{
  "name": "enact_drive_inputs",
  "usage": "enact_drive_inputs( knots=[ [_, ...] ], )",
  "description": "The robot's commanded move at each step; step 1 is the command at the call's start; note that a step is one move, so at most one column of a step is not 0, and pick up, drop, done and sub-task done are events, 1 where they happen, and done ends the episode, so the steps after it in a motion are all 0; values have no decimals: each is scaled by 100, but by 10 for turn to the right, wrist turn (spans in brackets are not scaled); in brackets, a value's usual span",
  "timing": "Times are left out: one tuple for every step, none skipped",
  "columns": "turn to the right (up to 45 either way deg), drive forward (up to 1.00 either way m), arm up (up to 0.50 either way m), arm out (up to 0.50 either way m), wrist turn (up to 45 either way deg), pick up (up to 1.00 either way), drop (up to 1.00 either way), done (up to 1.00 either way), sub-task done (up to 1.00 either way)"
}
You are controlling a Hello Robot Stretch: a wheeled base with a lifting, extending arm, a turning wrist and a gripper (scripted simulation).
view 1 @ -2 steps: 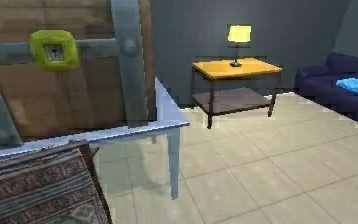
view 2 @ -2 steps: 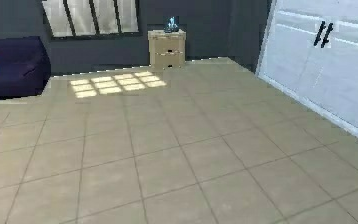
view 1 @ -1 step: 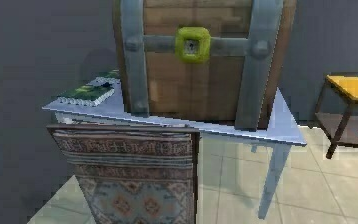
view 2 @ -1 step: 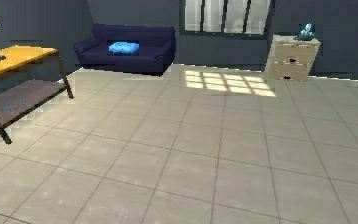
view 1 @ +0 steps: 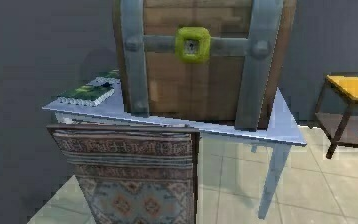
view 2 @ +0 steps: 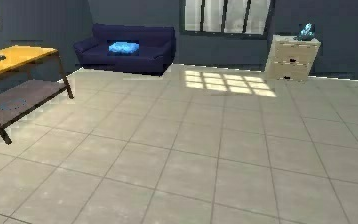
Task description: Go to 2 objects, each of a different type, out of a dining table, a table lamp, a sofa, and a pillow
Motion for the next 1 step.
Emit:
enact_drive_inputs(
  knots=[
    [450,0,0,0,0,0,0,0,0]
  ],
)
